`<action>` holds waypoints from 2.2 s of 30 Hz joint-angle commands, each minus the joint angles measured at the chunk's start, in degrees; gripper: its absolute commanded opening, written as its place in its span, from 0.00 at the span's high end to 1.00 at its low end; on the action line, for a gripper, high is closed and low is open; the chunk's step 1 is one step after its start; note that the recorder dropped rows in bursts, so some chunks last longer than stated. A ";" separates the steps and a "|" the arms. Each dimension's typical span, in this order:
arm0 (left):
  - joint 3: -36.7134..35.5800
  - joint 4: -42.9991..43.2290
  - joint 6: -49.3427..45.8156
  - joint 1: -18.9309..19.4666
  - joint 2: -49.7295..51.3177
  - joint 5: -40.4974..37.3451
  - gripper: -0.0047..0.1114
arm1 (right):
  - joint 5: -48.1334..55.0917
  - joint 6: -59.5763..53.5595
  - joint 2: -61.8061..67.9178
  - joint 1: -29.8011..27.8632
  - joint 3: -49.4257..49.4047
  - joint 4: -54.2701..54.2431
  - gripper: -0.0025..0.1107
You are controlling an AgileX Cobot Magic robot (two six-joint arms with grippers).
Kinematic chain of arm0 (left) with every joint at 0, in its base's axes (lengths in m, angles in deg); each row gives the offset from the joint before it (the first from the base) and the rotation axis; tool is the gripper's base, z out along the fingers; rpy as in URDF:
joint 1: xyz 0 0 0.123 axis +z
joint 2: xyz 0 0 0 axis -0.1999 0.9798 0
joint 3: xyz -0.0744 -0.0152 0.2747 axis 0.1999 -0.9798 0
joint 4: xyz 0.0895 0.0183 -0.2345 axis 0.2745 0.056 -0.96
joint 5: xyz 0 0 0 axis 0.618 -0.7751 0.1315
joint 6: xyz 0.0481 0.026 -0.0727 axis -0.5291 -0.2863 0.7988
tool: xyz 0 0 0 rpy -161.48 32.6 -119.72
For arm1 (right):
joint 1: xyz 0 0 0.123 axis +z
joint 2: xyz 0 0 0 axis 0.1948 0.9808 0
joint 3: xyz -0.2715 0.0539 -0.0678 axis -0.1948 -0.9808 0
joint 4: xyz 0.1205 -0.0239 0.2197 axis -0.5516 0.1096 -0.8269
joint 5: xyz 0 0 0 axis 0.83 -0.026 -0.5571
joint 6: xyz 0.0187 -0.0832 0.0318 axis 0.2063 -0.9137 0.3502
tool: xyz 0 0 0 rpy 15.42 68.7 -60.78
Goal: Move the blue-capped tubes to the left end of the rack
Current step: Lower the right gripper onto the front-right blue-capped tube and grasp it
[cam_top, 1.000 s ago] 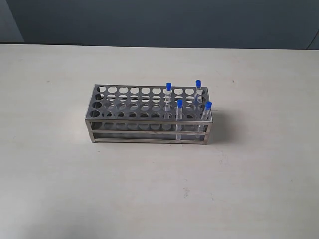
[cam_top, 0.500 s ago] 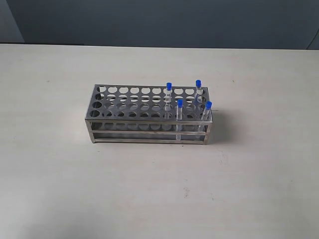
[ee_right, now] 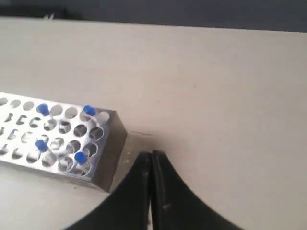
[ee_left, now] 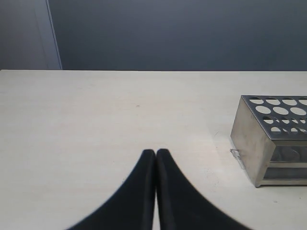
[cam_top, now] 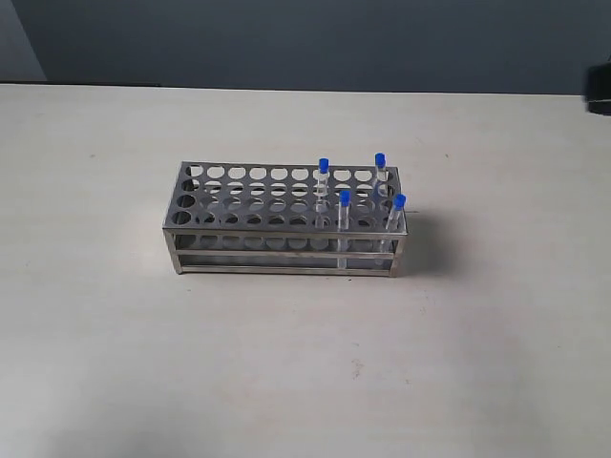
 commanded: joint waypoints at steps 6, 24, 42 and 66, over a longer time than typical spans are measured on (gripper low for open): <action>0.18 0.02 0.03 -0.25 -0.20 0.38 0.95 | 5.35 8.21 27.33 17.82 15.50 14.68 0.71; 0.18 -0.10 0.03 -0.25 -0.20 0.38 0.95 | -0.60 8.35 39.50 20.24 17.47 12.09 0.62; 0.18 -0.10 0.03 -0.25 -0.20 0.38 0.95 | 2.80 8.35 42.05 20.24 17.47 10.66 0.98; 0.18 0.04 0.03 -0.25 -0.20 0.38 0.95 | 4.74 8.35 39.05 20.24 17.47 10.95 0.72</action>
